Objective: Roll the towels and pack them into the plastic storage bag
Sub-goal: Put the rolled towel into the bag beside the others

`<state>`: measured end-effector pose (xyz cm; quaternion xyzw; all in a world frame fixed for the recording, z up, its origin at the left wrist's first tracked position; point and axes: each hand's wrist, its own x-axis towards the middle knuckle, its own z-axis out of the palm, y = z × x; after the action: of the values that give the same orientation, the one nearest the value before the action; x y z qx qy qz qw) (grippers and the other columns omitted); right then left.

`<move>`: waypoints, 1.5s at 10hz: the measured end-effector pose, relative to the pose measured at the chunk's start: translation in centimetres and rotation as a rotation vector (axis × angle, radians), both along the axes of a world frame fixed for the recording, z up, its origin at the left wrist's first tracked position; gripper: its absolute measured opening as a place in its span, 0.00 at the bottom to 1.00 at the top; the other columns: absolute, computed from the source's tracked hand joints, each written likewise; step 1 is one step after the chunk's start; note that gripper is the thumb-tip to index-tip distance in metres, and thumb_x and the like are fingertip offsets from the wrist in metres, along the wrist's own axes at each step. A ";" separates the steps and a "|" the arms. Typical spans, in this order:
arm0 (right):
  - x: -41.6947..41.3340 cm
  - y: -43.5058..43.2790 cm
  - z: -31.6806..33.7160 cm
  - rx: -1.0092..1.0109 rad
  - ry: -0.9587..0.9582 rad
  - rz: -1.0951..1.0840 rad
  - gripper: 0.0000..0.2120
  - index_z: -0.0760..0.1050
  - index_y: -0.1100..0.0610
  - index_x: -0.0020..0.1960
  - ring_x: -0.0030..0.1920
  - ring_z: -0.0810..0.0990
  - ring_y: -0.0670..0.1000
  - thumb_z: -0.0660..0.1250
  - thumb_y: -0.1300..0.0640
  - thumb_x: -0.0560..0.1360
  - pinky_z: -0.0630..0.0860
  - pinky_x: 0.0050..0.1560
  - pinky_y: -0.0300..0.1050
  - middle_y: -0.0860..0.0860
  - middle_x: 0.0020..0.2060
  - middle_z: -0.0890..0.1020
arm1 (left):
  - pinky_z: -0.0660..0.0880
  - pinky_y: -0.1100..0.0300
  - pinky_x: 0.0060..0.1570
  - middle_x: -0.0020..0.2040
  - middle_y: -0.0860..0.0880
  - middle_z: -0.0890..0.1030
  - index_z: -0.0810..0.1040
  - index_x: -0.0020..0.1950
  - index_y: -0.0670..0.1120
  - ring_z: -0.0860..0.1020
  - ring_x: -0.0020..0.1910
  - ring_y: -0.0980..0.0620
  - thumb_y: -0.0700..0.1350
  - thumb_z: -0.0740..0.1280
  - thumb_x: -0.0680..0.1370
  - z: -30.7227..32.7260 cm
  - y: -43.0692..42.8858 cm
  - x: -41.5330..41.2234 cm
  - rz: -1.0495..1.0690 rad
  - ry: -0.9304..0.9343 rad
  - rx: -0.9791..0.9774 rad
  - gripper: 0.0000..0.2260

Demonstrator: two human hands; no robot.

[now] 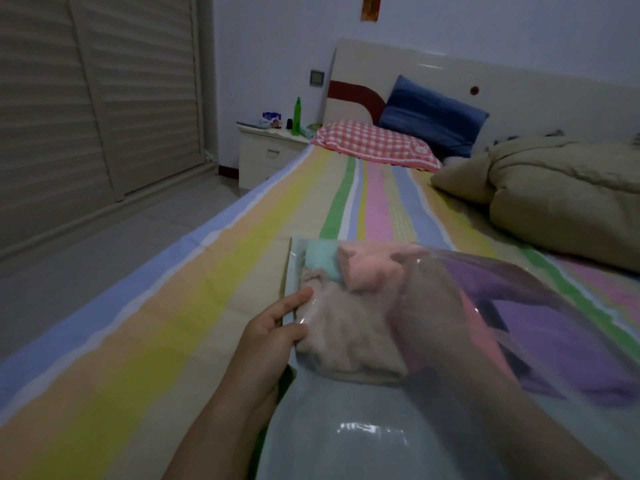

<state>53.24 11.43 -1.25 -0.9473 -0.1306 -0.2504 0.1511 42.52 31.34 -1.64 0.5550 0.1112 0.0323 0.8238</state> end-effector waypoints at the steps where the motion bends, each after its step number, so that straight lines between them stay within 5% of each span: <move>1: 1.2 1.0 0.6 -0.290 -0.166 0.139 0.33 0.73 0.61 0.63 0.56 0.80 0.64 0.62 0.44 0.63 0.64 0.62 0.51 0.61 0.57 0.80 | 0.80 0.62 0.38 0.53 0.46 0.83 0.82 0.55 0.48 0.83 0.46 0.50 0.25 0.58 0.74 0.1 -0.1 -0.1 -0.001 0.011 -0.031 0.22; 2: 4.0 1.0 0.5 -0.381 0.048 0.166 0.36 0.64 0.56 0.73 0.68 0.71 0.61 0.67 0.50 0.68 0.61 0.69 0.50 0.58 0.69 0.71 | 0.81 0.61 0.39 0.51 0.48 0.83 0.82 0.56 0.47 0.84 0.44 0.51 0.25 0.58 0.74 0.1 -0.2 -0.1 -0.004 0.013 -0.011 0.23; 3: 4.5 1.9 0.7 -0.471 0.076 0.159 0.36 0.56 0.49 0.77 0.70 0.68 0.57 0.65 0.51 0.71 0.66 0.68 0.53 0.52 0.71 0.68 | 0.81 0.58 0.46 0.55 0.47 0.82 0.82 0.57 0.49 0.82 0.50 0.48 0.25 0.58 0.74 -0.2 0.0 0.3 0.000 0.021 0.026 0.24; 4: 4.6 3.0 1.2 -0.285 -0.076 0.063 0.26 0.69 0.48 0.70 0.54 0.79 0.58 0.64 0.58 0.73 0.74 0.54 0.51 0.53 0.55 0.80 | 0.80 0.55 0.48 0.55 0.46 0.83 0.82 0.58 0.49 0.82 0.51 0.47 0.25 0.59 0.74 -0.6 0.0 0.3 -0.011 0.020 0.050 0.24; 5: 4.4 5.1 1.3 0.236 -0.101 -0.045 0.16 0.78 0.52 0.60 0.49 0.80 0.57 0.62 0.60 0.74 0.75 0.51 0.49 0.53 0.48 0.83 | 0.78 0.55 0.49 0.54 0.46 0.84 0.81 0.58 0.50 0.83 0.51 0.47 0.26 0.59 0.75 -0.8 -0.1 0.4 -0.025 -0.005 0.074 0.24; 6: 4.5 6.3 -0.6 0.161 -0.096 -0.009 0.16 0.80 0.50 0.53 0.48 0.80 0.56 0.60 0.54 0.69 0.73 0.52 0.53 0.50 0.46 0.83 | 0.79 0.59 0.42 0.46 0.51 0.86 0.82 0.56 0.51 0.83 0.43 0.52 0.25 0.59 0.74 -0.8 0.0 0.5 0.012 0.021 0.086 0.25; 7: 5.6 6.2 -2.3 -0.194 0.046 -0.052 0.28 0.72 0.45 0.66 0.61 0.74 0.59 0.55 0.46 0.66 0.61 0.64 0.61 0.48 0.61 0.78 | 0.77 0.57 0.42 0.38 0.54 0.85 0.81 0.57 0.50 0.80 0.40 0.49 0.25 0.58 0.73 -0.9 0.3 0.6 0.028 0.039 0.119 0.25; 8: 6.3 5.3 -3.0 -0.413 0.168 -0.066 0.31 0.75 0.46 0.62 0.52 0.83 0.53 0.55 0.38 0.63 0.70 0.59 0.54 0.45 0.54 0.83 | 0.77 0.64 0.34 0.40 0.54 0.83 0.80 0.59 0.48 0.80 0.33 0.56 0.24 0.57 0.73 -0.1 0.1 0.4 0.046 0.041 0.177 0.25; 9: 2.0 4.4 -1.3 -0.474 0.312 -0.182 0.36 0.77 0.48 0.60 0.53 0.83 0.49 0.53 0.30 0.62 0.62 0.55 0.50 0.48 0.55 0.82 | 0.73 0.75 0.32 0.49 0.55 0.79 0.77 0.63 0.46 0.79 0.34 0.65 0.25 0.57 0.74 1.3 0.1 -0.7 0.003 0.005 0.350 0.24; 10: -5.8 3.7 0.8 -0.348 0.463 0.017 0.25 0.70 0.53 0.68 0.66 0.73 0.56 0.55 0.40 0.77 0.65 0.60 0.49 0.54 0.66 0.73 | 0.71 0.76 0.48 0.64 0.53 0.73 0.73 0.68 0.47 0.75 0.60 0.57 0.33 0.63 0.77 2.2 0.4 -3.2 -0.053 -0.036 0.599 0.21; 11: -13.7 0.7 -1.0 -0.341 0.333 0.062 0.27 0.72 0.53 0.68 0.68 0.71 0.60 0.50 0.39 0.78 0.64 0.67 0.61 0.54 0.68 0.73 | 0.61 0.60 0.70 0.78 0.45 0.56 0.67 0.72 0.54 0.60 0.75 0.48 0.46 0.67 0.77 3.9 0.2 -7.9 -0.242 0.033 0.978 0.23; 12: -21.2 -1.5 -1.1 -0.271 0.229 0.156 0.25 0.77 0.53 0.60 0.60 0.79 0.59 0.50 0.41 0.77 0.76 0.56 0.64 0.54 0.61 0.80 | 0.56 0.66 0.69 0.77 0.47 0.60 0.66 0.73 0.52 0.59 0.75 0.52 0.57 0.66 0.74 6.5 -1.3 -13.0 -0.403 -0.013 1.191 0.28; 13: -29.3 -4.0 0.5 -0.177 0.115 0.217 0.22 0.73 0.54 0.61 0.60 0.80 0.57 0.48 0.43 0.80 0.72 0.61 0.56 0.54 0.60 0.81 | 0.56 0.65 0.69 0.73 0.51 0.66 0.67 0.72 0.53 0.62 0.73 0.52 0.52 0.65 0.78 9.4 -5.2 -17.5 -0.430 -0.058 1.368 0.22; 14: -34.4 -8.4 -0.1 -0.205 0.176 0.287 0.24 0.66 0.59 0.67 0.64 0.76 0.56 0.48 0.44 0.81 0.69 0.61 0.52 0.57 0.61 0.79 | 0.57 0.59 0.71 0.71 0.54 0.69 0.70 0.69 0.56 0.63 0.72 0.53 0.59 0.61 0.74 11.2 -10.4 -21.0 -0.371 -0.197 1.484 0.24; 15: -37.4 -14.0 0.0 -0.292 0.412 0.268 0.28 0.47 0.50 0.78 0.66 0.75 0.50 0.39 0.39 0.81 0.67 0.64 0.44 0.51 0.65 0.77 | 0.62 0.68 0.65 0.66 0.59 0.73 0.75 0.65 0.55 0.69 0.66 0.60 0.49 0.64 0.78 11.5 -16.6 -24.9 -0.421 -0.376 1.204 0.15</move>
<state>15.79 -2.55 -1.25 -0.9643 -0.2557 -0.0090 0.0683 17.63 14.76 9.89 0.9131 -0.1825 0.0236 0.3639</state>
